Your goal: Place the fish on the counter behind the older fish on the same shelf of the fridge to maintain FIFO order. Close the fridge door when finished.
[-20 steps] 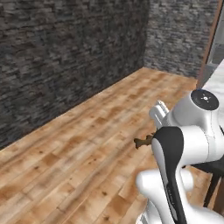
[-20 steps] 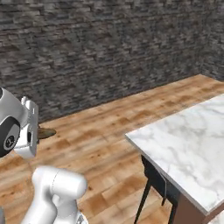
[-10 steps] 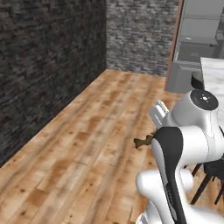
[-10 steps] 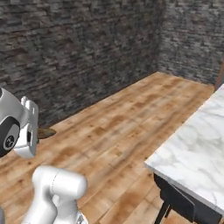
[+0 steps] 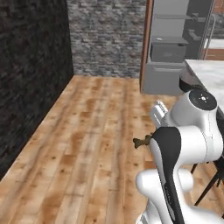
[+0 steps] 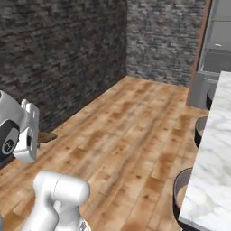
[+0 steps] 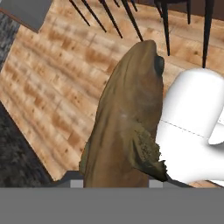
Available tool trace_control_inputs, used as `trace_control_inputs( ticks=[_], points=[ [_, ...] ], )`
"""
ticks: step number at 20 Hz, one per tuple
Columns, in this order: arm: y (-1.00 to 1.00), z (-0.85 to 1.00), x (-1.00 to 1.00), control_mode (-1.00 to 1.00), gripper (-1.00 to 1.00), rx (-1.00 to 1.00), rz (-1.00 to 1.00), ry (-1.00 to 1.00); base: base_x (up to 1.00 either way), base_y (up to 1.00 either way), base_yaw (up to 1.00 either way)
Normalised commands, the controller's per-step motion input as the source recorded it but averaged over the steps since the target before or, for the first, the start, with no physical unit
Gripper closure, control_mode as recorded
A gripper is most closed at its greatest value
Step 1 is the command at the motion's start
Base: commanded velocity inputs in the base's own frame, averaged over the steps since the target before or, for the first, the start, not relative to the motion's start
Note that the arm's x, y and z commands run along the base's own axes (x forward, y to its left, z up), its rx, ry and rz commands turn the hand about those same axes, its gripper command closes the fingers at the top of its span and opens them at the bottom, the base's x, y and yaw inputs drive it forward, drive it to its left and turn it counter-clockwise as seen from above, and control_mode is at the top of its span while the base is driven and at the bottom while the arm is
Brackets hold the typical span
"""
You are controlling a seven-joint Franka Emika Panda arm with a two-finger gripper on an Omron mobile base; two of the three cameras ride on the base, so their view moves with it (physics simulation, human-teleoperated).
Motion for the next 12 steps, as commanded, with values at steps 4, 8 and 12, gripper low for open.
trace_control_inputs(
  ticks=[4, 8, 12],
  points=[
    [0.0, 0.0, 0.0, 1.0, 1.0, 0.0, 0.0, 0.0, 1.0, 0.29, -0.42],
    [0.0, 0.0, 0.0, 1.0, 1.0, 0.0, 0.0, 0.0, 1.0, 0.11, -0.4],
    [0.0, 0.0, 0.0, 1.0, 1.0, 0.0, 0.0, 0.0, 1.0, 0.05, -0.39]
  ],
)
